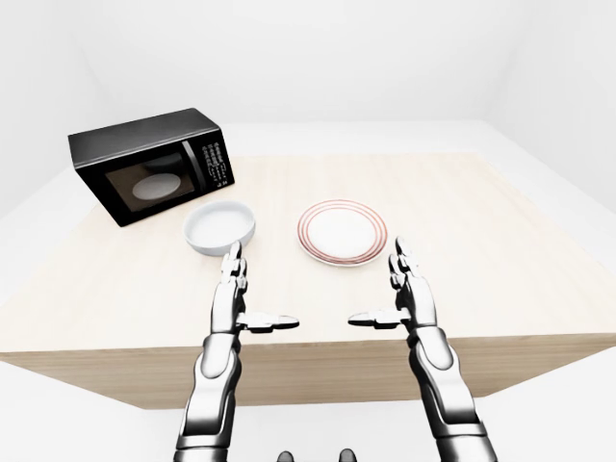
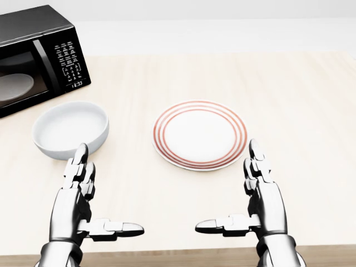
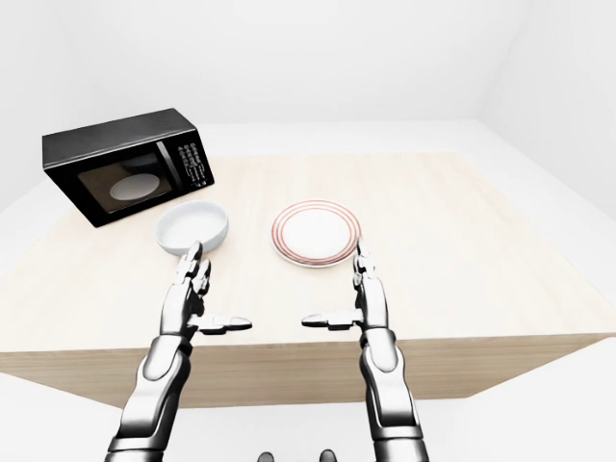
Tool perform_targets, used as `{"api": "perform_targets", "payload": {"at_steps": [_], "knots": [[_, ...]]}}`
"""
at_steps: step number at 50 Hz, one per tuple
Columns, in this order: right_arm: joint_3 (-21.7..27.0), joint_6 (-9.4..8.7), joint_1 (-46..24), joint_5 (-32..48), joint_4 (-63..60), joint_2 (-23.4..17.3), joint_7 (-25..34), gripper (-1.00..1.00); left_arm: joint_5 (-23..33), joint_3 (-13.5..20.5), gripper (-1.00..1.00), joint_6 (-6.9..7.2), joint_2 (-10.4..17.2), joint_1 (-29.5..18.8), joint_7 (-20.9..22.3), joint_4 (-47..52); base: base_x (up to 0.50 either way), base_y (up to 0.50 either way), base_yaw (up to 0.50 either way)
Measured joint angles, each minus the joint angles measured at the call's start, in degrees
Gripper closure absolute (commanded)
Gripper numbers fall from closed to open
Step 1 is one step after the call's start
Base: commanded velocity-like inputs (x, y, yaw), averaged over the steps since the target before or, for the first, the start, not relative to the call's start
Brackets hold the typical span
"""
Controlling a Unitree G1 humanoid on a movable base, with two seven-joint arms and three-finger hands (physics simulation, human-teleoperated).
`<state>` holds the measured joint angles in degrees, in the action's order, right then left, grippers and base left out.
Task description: Pick up the white bowl and put it on the plate.
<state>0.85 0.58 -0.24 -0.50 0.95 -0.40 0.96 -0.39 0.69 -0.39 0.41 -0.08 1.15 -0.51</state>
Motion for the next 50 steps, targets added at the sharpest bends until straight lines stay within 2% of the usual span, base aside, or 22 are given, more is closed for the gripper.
{"api": "perform_targets", "payload": {"at_steps": [8,26,50], "knots": [[0.53,0.95,-0.29,-0.21,1.38,-0.35,0.84,-1.0,-0.52,0.57,-1.0,-0.46,0.32,-0.3,1.31,-1.49,0.0,0.0,0.0],[0.12,1.65,0.11,1.21,1.28,-0.49,1.41,-1.0,-1.18,0.91,-1.0,-0.05,0.53,-0.31,2.45,-2.09,0.0,0.01,0.0],[-0.26,2.18,0.45,3.49,1.07,-0.44,1.12,-1.0,-1.07,0.89,-1.0,0.16,0.54,-0.21,2.63,-2.1,0.0,0.41,0.0]]}}
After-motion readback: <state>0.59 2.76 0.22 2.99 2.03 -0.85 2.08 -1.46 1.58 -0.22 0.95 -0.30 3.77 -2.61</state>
